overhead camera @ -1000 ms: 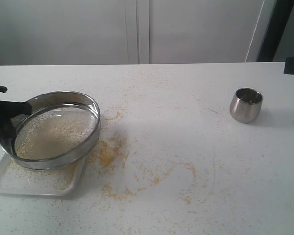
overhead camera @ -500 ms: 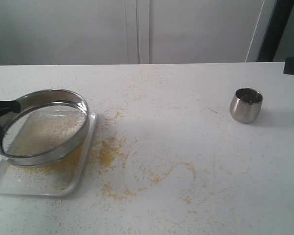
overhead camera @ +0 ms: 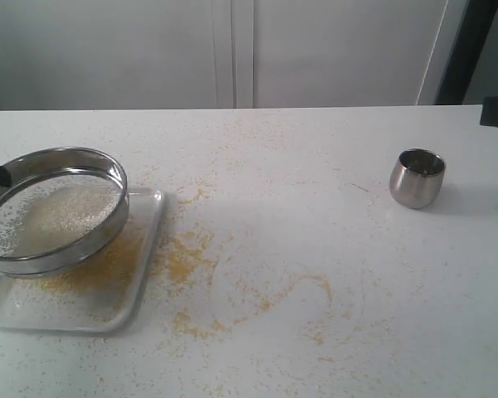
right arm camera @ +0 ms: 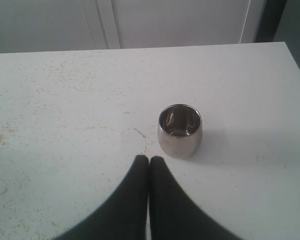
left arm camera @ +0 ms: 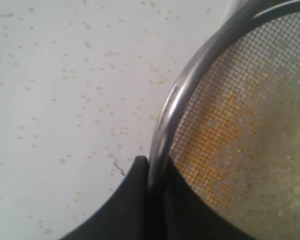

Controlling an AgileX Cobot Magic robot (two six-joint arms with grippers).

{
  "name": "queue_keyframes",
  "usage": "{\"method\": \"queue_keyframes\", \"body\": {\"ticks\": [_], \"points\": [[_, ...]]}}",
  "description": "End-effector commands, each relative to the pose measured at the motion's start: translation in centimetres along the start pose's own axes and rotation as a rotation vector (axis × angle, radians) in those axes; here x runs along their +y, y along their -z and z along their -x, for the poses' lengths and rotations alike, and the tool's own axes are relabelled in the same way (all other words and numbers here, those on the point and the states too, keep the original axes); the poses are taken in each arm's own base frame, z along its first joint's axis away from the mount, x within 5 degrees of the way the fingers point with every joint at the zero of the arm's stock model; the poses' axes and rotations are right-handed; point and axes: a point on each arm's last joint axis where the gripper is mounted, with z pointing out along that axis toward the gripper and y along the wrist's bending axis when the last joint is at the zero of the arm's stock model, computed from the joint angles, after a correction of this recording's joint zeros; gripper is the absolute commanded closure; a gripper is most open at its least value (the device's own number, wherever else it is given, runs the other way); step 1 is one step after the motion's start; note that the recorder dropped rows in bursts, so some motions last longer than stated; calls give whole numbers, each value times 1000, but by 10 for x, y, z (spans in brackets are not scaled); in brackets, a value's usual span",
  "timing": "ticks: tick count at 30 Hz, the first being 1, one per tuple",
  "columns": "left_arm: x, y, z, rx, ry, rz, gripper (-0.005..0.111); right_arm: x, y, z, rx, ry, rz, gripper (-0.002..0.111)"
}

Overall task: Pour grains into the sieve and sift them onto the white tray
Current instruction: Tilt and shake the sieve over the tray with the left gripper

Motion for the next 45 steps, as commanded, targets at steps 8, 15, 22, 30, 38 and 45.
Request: {"method": "queue_keyframes", "body": {"ticks": [8,15,22,30,38,45], "points": [[-35,2,-9,37,-141,-127,107,0,1,-1,-6,0,1,108],[2,7,0,18,28,45,107,0,1,-1,-6,-1,2,108],[-30,6,-3,-9,-243,-18,107,0,1,-1,-8,-1,2,108],[-18,-1,-7,86,-49,-111,107,0,1,-1,-8,-19,2,108],[11,-4,3,49,-6,-50,107,0,1,-1,-8,-20,2,108],[-39,-3,-7,32,-295,-209,107,0,1,-1,-8,-20,2,108]]}}
